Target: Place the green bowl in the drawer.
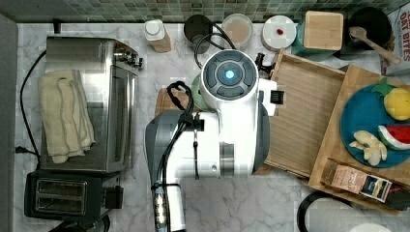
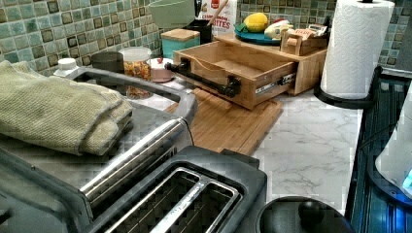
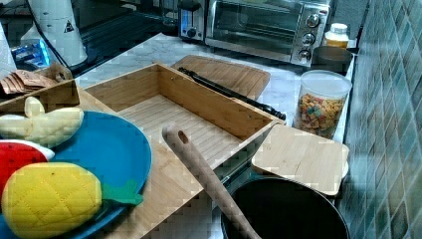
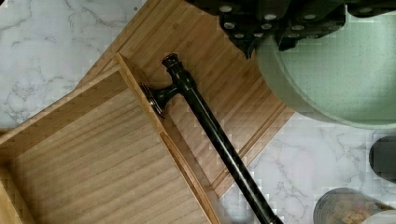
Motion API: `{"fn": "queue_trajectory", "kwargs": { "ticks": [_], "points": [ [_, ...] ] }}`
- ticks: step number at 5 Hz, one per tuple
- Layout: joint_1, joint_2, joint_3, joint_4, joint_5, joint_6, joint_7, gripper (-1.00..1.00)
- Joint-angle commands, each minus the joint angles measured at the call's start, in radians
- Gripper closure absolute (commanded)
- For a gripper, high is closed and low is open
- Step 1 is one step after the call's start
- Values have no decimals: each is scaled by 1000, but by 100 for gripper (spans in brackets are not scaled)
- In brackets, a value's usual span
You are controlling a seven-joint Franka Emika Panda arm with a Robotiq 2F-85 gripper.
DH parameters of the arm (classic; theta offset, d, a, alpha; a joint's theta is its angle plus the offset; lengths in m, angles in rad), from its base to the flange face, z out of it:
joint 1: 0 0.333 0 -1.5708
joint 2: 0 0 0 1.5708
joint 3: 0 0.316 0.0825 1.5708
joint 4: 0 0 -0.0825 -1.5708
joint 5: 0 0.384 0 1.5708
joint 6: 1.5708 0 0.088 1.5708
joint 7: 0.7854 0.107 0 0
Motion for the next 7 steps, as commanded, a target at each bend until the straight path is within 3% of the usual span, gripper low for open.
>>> {"fn": "queue_trajectory", "kwargs": {
  "ticks": [1,2,3,4,6,7],
  "points": [
    [0,-8,3,-10,-3,0,0,100],
    [-1,-8,4,-10,-3,0,0,100],
    [-54,-26,-40,-69,90,119,17,100],
    [-39,-58,-109,-138,72,269,115,100],
    [-97,-43,-154,-126,115,340,183,100],
    [-122,-52,-149,-130,101,389,316,100]
  ]
}}
